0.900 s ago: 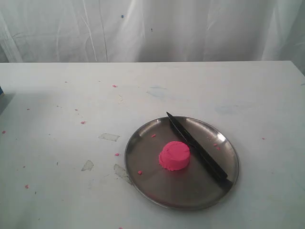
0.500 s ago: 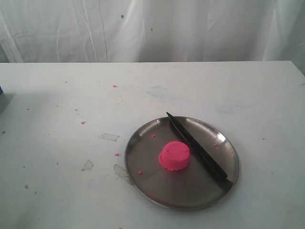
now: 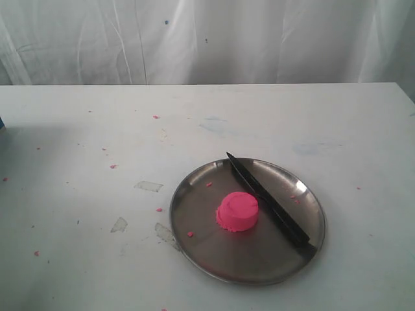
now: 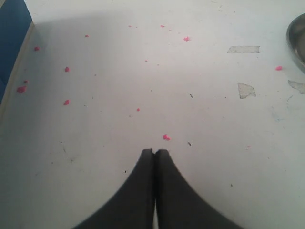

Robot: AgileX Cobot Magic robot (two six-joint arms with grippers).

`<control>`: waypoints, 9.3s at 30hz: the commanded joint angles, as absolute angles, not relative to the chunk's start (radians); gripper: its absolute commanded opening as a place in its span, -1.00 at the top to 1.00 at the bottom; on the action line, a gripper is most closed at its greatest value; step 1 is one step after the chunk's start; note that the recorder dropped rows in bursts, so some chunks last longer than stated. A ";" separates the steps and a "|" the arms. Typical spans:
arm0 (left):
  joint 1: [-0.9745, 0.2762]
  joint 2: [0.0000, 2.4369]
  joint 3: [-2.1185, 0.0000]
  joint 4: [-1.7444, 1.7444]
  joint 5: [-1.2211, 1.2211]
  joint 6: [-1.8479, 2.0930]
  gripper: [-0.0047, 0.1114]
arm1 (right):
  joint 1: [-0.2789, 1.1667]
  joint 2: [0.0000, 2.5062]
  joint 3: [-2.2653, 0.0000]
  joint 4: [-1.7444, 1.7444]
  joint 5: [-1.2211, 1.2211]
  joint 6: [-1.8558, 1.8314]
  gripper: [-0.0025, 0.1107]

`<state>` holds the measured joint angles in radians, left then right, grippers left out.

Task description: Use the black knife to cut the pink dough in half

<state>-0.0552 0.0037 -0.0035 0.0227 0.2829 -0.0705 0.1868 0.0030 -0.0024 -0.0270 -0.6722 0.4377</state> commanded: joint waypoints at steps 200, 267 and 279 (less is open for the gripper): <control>-0.061 0.000 0.000 0.016 0.282 -0.070 0.92 | -0.140 1.620 -0.756 0.730 0.825 -0.745 0.19; -0.061 0.000 0.000 0.016 0.282 -0.070 0.92 | -0.129 1.877 -0.778 0.810 1.093 -0.851 0.83; -0.061 0.000 0.000 0.016 0.282 -0.070 0.92 | -0.115 1.816 -0.793 0.852 1.097 -0.853 0.96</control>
